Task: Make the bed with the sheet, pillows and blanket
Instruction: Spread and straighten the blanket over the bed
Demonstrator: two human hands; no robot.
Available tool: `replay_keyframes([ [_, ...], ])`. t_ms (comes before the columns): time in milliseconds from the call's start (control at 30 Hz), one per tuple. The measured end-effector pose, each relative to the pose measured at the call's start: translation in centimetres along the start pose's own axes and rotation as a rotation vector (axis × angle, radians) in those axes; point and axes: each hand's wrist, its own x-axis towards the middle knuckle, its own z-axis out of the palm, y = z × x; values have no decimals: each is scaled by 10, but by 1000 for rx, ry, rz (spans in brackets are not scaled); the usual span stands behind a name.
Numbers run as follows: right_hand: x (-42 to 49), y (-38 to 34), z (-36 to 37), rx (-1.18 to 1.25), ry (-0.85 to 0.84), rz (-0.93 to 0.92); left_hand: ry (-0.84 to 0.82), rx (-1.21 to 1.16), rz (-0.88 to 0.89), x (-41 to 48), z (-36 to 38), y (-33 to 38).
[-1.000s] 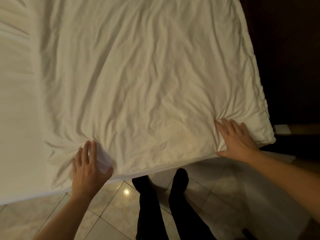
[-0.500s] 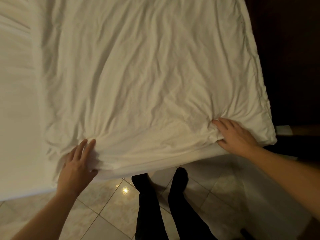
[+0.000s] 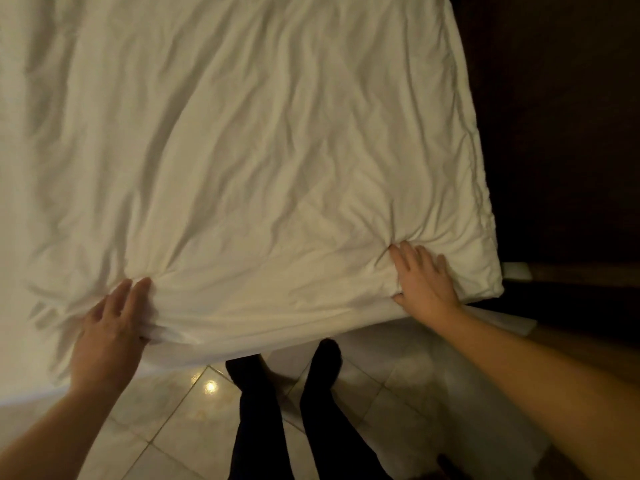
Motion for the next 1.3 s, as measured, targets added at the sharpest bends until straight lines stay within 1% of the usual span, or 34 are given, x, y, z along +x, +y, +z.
replay_keyframes([
  [100, 8, -2, 3, 18, 78, -42, 17, 18, -43, 3, 0, 5],
  [167, 13, -6, 2, 24, 101, -30, 28, 18, -76, 5, -1, 9],
  [333, 13, -9, 1, 37, 33, 15, 36, 24, -142, 10, -8, 20],
  [400, 12, -6, -3, 90, 46, 11, 40, 53, -160, 14, -13, 18],
  [533, 11, 9, -21, 270, 144, 59, 60, 109, -122, 19, -19, 10],
  [600, 14, 14, -29, 297, 179, 57, 66, 115, -91, 22, -19, 4],
  [733, 23, 20, -37, 179, 197, -47, 38, 39, -93, 23, -21, 1],
  [833, 25, 22, -41, 81, 112, -92, 55, 0, -122, 17, -21, 2],
  [900, 25, 20, -41, 14, 105, -81, 41, -16, -169, 13, -21, 4],
  [1000, 25, 13, -39, 14, 222, -43, 23, -15, -192, 8, -22, 5],
  [1067, 26, 10, -35, 21, 309, -72, 20, -18, -204, 8, -28, 6],
  [1133, 24, 12, -26, 83, 384, -129, 12, -18, -209, 10, -33, 7],
  [1167, 22, 13, -20, 141, 392, -148, 3, -10, -204, 10, -35, 7],
  [1300, -2, 18, -11, 291, 290, -117, -46, 20, -156, 0, -46, 6],
])
